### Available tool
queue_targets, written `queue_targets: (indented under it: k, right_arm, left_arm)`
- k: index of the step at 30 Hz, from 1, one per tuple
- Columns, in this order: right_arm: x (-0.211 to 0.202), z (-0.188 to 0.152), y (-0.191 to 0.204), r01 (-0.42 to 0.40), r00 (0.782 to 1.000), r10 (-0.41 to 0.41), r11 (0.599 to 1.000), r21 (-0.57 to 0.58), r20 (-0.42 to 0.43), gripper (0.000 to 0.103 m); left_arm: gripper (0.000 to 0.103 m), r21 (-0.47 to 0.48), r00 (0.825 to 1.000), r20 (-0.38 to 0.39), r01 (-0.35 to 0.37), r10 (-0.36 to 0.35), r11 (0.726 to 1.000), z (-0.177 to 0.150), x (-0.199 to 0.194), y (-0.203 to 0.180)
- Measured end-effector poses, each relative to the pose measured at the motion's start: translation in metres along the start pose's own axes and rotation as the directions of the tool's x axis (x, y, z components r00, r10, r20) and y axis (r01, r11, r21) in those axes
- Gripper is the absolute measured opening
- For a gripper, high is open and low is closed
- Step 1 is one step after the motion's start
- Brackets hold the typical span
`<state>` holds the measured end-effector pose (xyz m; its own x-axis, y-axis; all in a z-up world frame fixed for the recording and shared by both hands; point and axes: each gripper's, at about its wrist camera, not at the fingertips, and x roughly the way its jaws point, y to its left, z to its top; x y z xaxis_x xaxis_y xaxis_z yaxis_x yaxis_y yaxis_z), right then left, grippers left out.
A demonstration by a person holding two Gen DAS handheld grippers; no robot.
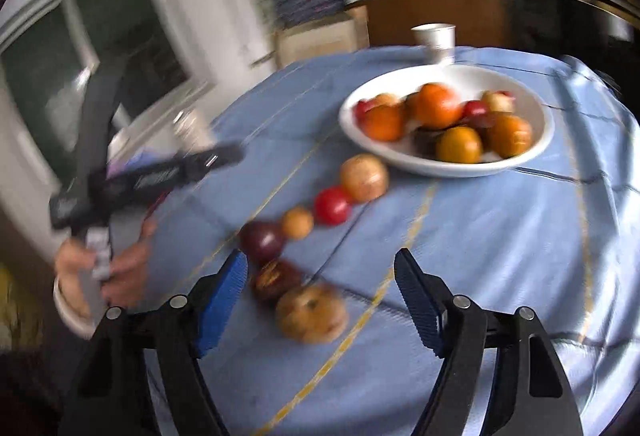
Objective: Organize fruits
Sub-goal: 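Grasp a brown pear with the right tool while the left tool reaches a mangosteen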
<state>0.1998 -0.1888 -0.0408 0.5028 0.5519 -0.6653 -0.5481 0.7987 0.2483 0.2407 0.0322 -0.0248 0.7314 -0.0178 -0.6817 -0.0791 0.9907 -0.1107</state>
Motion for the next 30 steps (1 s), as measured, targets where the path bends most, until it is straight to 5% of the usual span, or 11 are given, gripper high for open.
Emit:
queue_targets:
  k: [4,7,16,22,30]
  right_arm:
    - [0.009,-0.008,0.012,0.023,0.997,-0.03,0.995,-0.097,-0.073,0.072]
    - [0.021,-0.014,0.014,0.015,0.989,-0.03,0.995,-0.1,-0.144,0.05]
    - [0.033,-0.02,0.02,0.052,0.98,-0.077,0.989,-0.136,-0.181,0.044]
    - [0.02,-0.009,-0.007,0.068,0.994,-0.065,0.997,0.035,-0.09,0.043]
    - [0.011,-0.004,-0.038,0.151,0.989,-0.147,0.971,0.185,-0.032,0.043]
  left_arm:
    - [0.098,0.01,1.0,-0.023,-0.005,0.006,1.0,-0.001,0.005,-0.003]
    - [0.098,0.002,1.0,-0.028,-0.001,0.001,1.0,-0.001,0.006,-0.002]
    - [0.098,0.004,0.999,-0.04,0.019,-0.019,1.0,-0.004,0.006,-0.004]
    - [0.098,0.015,0.998,-0.058,0.037,-0.036,0.999,-0.007,0.007,-0.007]
    - [0.093,0.086,0.97,-0.168,0.193,-0.177,0.977,-0.027,0.009,-0.03]
